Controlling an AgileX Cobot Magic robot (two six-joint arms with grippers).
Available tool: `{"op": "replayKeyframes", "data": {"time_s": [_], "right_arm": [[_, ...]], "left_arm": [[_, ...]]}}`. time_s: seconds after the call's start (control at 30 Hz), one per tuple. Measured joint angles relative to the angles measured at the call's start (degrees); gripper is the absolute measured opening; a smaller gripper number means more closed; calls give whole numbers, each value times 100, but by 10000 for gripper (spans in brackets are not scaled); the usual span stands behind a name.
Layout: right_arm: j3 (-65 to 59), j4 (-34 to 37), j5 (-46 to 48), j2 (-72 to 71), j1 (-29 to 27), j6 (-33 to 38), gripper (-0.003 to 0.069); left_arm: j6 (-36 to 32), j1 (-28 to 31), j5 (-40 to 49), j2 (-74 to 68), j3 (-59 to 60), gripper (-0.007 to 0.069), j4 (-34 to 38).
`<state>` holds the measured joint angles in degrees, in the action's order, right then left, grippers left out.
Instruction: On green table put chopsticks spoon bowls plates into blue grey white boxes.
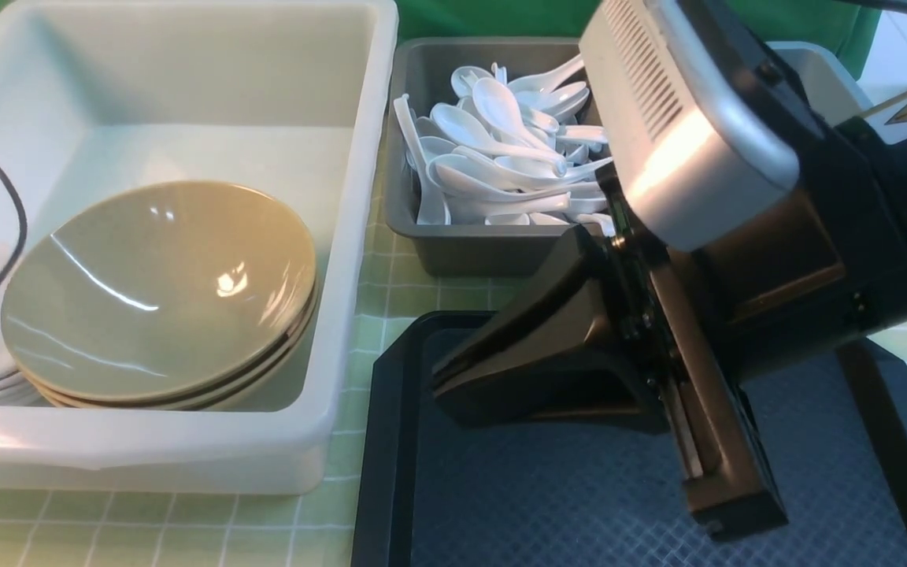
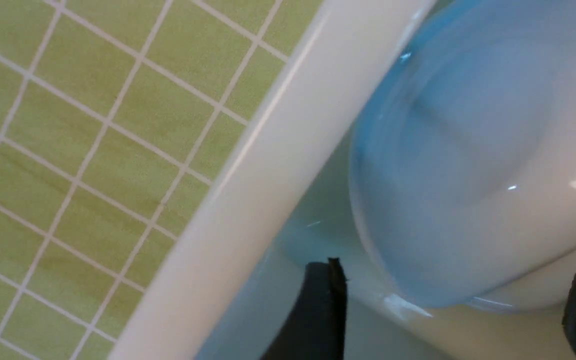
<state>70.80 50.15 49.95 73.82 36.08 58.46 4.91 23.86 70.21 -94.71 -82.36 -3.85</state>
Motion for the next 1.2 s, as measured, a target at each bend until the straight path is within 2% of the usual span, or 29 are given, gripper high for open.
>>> {"op": "replayKeyframes", "data": {"time_s": [0.03, 0.1, 0.13, 0.17, 0.27, 0.33, 0.43, 0.47, 0.5, 0.53, 0.63, 0.8, 0.97, 1.0, 1.07, 1.2], "right_arm": [[0, -24, -14, 0, 0, -29, 47], [0, -424, -248, 0, -519, -618, 47], [0, -450, -274, 0, -562, -660, 47], [0, -655, -340, 0, -937, -1028, 47], [0, -979, -340, -6, -1488, -1664, 47], [0, -1362, -300, -37, -1821, -2082, 47], [0, -2283, -114, -300, -2128, -2872, 47], [-26, -2666, -52, -503, -2173, -3208, 47], [-44, -2722, -50, -543, -2179, -3264, 47], [-156, -3054, -62, -928, -2193, -3565, 47], [-727, -3315, -441, -1860, -2193, -3831, 47], [-1990, -3339, -1325, -3268, -2193, -3986, 47], [-3929, -3285, -1698, -5185, -2193, -4053, 47], [-4035, -3274, -1698, -5303, -2193, -4052, 46], [-4518, -3082, -1706, -5931, -2193, -4059, 25], [-4796, -3010, -1864, -6290, -2193, -4063, 21]], "left_arm": [[-11, -7, 10, 55, -34, 581, 58], [-333, -142, 24, 407, -267, 596, 743], [-408, -159, 24, 436, -284, 596, 873], [-753, -360, 24, 671, -381, 591, 1469], [-1367, -839, 37, 973, -416, 549, 2397], [-1779, -1354, 60, 1107, -421, 482, 2918], [-2022, -2107, 80, 1257, -400, 332, 3076], [-1978, -2391, 81, 1382, -333, 244, 2898], [-1959, -2435, 81, 1409, -317, 230, 2898], [-1762, -2762, 89, 1699, -152, 129, 2555], [-1242, -3224, 100, 2518, 343, 19, 1944], [-687, -3625, 49, 4092, 1574, -1, 1643], [-550, -3766, -803, 6438, 3802, -2, 1998], [-550, -3766, -833, 6438, 3802, -2, 2016], [-550, -3770, -1111, 7254, 4540, -2, 2225], [-713, -3791, -1306, 7604, 4906, -2, 2384]]}}
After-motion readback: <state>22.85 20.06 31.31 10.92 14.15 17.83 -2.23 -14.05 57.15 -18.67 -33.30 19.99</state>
